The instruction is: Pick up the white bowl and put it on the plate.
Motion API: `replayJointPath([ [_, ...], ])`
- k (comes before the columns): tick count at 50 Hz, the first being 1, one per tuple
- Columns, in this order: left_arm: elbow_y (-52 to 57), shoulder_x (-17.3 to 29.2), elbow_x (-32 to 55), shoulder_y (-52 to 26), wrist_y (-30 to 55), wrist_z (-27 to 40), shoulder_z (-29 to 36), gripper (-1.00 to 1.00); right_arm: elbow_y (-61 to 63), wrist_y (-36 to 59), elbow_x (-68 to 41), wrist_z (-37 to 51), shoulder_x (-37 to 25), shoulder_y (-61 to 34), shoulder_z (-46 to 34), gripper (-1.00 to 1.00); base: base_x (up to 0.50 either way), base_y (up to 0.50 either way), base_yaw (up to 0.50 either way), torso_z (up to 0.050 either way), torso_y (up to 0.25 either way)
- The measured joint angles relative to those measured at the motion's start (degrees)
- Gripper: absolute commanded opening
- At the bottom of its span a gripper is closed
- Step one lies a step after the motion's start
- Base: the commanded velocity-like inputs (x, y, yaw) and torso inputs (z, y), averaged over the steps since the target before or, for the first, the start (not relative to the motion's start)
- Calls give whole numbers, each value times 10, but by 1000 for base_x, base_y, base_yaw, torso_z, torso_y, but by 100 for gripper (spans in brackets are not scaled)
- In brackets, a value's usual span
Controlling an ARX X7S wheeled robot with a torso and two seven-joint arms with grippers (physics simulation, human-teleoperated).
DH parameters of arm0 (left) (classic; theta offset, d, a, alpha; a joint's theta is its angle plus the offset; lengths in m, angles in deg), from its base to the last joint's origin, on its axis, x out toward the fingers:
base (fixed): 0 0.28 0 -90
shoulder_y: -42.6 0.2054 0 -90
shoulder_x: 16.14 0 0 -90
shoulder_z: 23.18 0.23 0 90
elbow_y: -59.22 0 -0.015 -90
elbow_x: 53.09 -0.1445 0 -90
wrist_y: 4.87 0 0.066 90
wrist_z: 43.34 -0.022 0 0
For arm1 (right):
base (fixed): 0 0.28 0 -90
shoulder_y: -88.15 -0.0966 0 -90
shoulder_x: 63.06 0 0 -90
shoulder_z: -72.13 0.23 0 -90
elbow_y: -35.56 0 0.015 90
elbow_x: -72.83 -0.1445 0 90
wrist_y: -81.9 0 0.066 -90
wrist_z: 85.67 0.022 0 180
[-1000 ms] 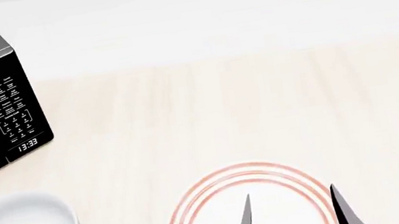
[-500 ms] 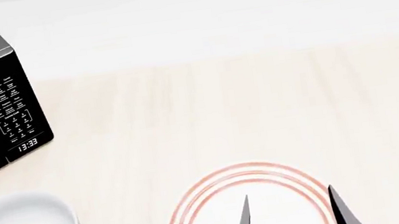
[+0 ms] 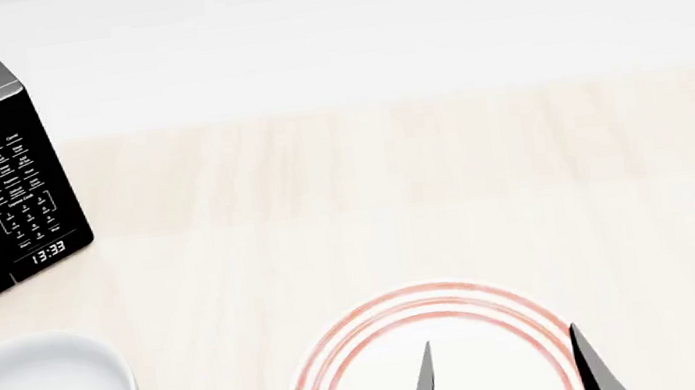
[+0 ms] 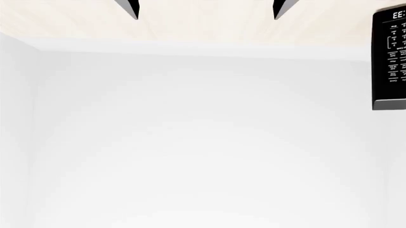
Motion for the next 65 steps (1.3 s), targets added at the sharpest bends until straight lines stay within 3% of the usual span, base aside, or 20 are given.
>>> replayJointPath([
  [65, -110, 19, 98, 9, -89, 130, 51, 100, -9, -9, -14, 19, -22, -5, -19, 100, 0, 0, 0, 0, 0],
])
